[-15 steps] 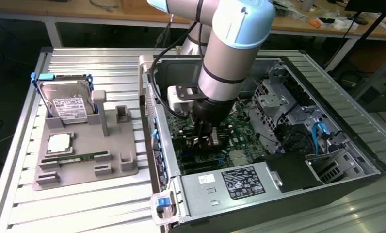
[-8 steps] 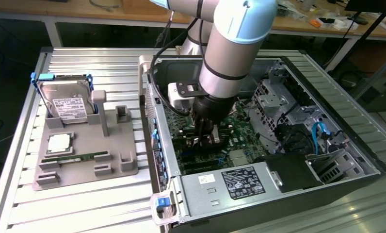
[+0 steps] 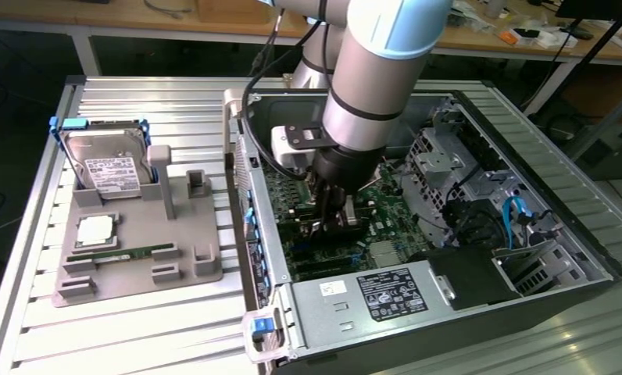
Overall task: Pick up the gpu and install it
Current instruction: 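Insert the gpu into the slot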
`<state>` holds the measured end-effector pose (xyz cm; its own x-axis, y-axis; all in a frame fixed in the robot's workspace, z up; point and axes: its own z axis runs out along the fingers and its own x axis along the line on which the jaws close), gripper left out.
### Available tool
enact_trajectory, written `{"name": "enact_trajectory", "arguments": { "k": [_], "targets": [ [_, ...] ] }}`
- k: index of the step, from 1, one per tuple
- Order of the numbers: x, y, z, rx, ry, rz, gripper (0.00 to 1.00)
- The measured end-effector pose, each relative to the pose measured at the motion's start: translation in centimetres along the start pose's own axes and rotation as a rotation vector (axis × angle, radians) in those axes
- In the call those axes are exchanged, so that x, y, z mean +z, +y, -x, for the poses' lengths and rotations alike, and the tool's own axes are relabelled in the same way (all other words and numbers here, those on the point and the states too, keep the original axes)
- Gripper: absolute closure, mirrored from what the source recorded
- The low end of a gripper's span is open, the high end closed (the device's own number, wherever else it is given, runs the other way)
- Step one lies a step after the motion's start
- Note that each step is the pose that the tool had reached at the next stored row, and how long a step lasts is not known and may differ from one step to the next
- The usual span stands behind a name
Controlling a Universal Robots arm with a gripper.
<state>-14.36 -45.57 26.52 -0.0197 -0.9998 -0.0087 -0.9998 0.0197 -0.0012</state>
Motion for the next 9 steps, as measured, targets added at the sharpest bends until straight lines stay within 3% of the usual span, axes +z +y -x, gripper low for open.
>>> {"name": "enact_trajectory", "arguments": {
  "k": [9],
  "targets": [
    [-1.09, 0.0, 0.03, 0.0, 0.0, 0.0, 0.61]
  ]
}}
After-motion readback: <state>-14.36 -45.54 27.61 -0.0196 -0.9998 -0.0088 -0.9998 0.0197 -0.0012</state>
